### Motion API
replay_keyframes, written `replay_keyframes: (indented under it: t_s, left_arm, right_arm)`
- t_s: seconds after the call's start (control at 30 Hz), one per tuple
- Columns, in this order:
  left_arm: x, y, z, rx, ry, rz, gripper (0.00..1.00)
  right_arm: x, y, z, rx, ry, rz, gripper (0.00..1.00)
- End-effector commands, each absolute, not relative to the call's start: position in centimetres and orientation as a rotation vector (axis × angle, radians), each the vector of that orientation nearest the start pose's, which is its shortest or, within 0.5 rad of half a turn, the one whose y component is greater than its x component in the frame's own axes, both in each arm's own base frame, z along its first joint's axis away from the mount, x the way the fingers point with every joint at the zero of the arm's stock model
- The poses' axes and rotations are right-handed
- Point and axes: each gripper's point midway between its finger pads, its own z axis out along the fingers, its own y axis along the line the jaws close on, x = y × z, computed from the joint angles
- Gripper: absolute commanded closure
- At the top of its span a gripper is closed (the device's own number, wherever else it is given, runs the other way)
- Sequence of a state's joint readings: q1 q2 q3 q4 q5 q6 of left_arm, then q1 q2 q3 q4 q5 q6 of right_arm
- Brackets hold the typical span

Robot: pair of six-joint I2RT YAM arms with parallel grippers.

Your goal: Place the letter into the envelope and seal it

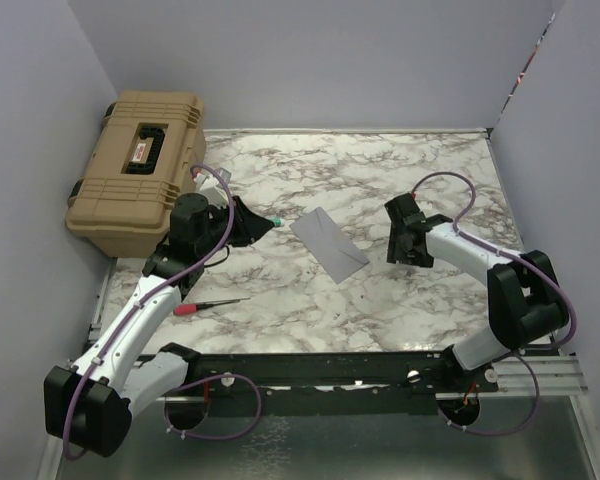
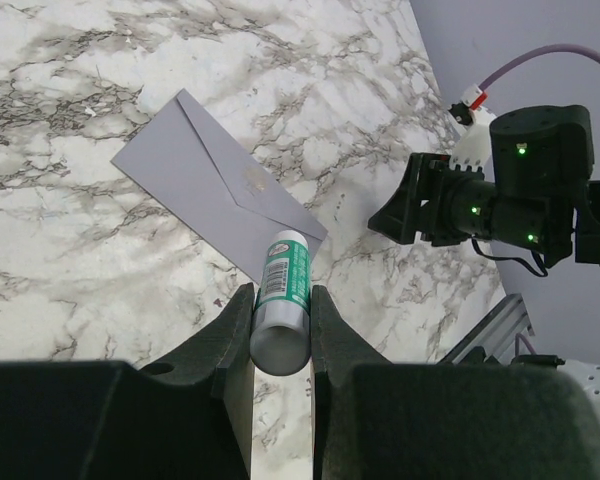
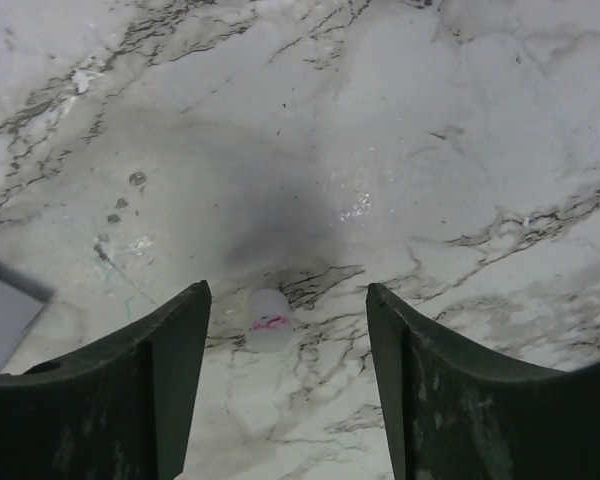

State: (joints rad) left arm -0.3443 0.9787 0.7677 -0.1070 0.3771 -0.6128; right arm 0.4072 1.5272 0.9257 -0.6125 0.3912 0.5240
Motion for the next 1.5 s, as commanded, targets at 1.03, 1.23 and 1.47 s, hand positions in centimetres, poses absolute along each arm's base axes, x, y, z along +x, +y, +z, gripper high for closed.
replay_keyframes:
  t_s: [1.03, 1.23, 1.47]
  left_arm:
    - [28.2, -19.8, 22.5, -0.022, 2.027, -1.031, 1.00]
    - [28.0, -20.0, 22.9, -0.015, 2.022, -1.054, 1.00]
    - [27.8, -20.9, 24.3, 0.008, 1.994, -1.126, 1.00]
  right_arm:
    - [27.2, 8.1, 2.0, 0.317, 2.731, -0.094, 0.92]
    - [28.1, 9.9, 4.8, 0.293, 2.667, 0.071, 1.00]
    - [29.5, 16.3, 11.5, 0.200, 2.514, 0.584, 1.00]
